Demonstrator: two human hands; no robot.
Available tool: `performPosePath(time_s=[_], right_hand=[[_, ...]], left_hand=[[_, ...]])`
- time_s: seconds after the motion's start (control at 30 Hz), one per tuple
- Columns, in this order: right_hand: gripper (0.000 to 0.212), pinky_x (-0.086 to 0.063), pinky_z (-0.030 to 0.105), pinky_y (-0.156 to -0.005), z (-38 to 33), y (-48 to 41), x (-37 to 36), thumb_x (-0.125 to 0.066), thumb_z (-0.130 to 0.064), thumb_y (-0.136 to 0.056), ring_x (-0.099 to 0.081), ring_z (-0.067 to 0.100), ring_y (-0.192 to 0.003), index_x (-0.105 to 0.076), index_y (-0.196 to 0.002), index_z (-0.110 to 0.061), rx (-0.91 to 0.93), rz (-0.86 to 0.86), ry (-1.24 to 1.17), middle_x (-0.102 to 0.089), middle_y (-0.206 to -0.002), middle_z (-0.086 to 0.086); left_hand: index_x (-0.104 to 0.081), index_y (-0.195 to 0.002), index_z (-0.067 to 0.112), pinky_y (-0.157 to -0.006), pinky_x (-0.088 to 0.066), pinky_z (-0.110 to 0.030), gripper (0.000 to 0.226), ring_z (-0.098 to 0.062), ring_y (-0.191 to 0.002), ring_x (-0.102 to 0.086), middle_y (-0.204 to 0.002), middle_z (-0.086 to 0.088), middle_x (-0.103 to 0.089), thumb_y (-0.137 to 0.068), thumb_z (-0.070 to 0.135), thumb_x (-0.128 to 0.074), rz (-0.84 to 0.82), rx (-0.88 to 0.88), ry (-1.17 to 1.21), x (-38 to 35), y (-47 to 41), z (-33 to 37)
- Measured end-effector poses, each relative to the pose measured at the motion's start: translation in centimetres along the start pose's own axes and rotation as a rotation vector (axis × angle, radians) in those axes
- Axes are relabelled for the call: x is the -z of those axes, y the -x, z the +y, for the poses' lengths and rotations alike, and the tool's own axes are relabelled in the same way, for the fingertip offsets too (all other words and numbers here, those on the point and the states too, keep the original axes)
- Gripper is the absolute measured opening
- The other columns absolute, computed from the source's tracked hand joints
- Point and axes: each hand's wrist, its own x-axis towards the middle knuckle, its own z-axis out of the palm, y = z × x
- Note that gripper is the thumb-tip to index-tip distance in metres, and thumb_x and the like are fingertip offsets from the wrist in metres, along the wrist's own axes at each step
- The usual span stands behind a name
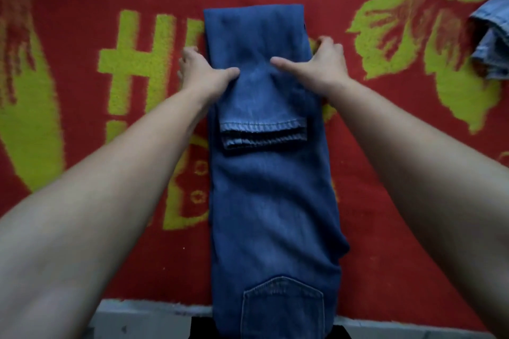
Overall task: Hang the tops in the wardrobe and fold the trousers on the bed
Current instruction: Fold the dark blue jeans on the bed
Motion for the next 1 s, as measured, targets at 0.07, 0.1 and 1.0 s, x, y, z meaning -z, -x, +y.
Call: performPosePath(time_s=[0.07,0.1,1.0], right_hand=[[0.104,-0.058,0.037,-0.089,0.0,-0.7,0.8,-0.085,-0.078,-0.036,-0.071,0.017,-0.1,-0.067,-0.119,-0.018,-0.093,-0.126,-0.203,-0.072,-0.113,0.0],[0.094,-0.061,0.037,-0.08,-0.1,-0.9,1.1,-0.09,-0.07,-0.037,-0.074,0.016,-0.089,-0.071,-0.111,-0.016,-0.124,-0.201,-0.315,-0.075,-0.104,-0.001],[0.032,-0.044,0.029,-0.09,4.0,9.4,8.6,-0.066,-0.004,-0.075,-0.056,0.028,-0.103,-0.072,-0.105,-0.011,0.775,0.188,0.12,-0.058,-0.109,0.016]], left_hand=[[-0.026,-0.145,0.003,-0.094,-0.054,-0.041,0.13,-0.023,-0.111,-0.063,-0.129,-0.008,-0.058,-0.038,0.042,-0.088,-0.154,0.101,0.145,1.1,-0.4,0.3],[-0.034,-0.142,0.001,-0.086,-0.059,-0.041,0.121,-0.023,-0.101,-0.069,-0.121,-0.009,-0.065,-0.04,0.033,-0.091,-0.239,0.125,0.202,1.6,-0.5,0.5],[-0.071,-0.111,0.012,-0.091,-0.043,-0.026,0.027,-0.027,-0.108,-0.06,-0.116,-0.013,-0.064,-0.086,0.011,-0.065,-0.037,-0.843,-0.315,6.3,8.6,-0.2]])
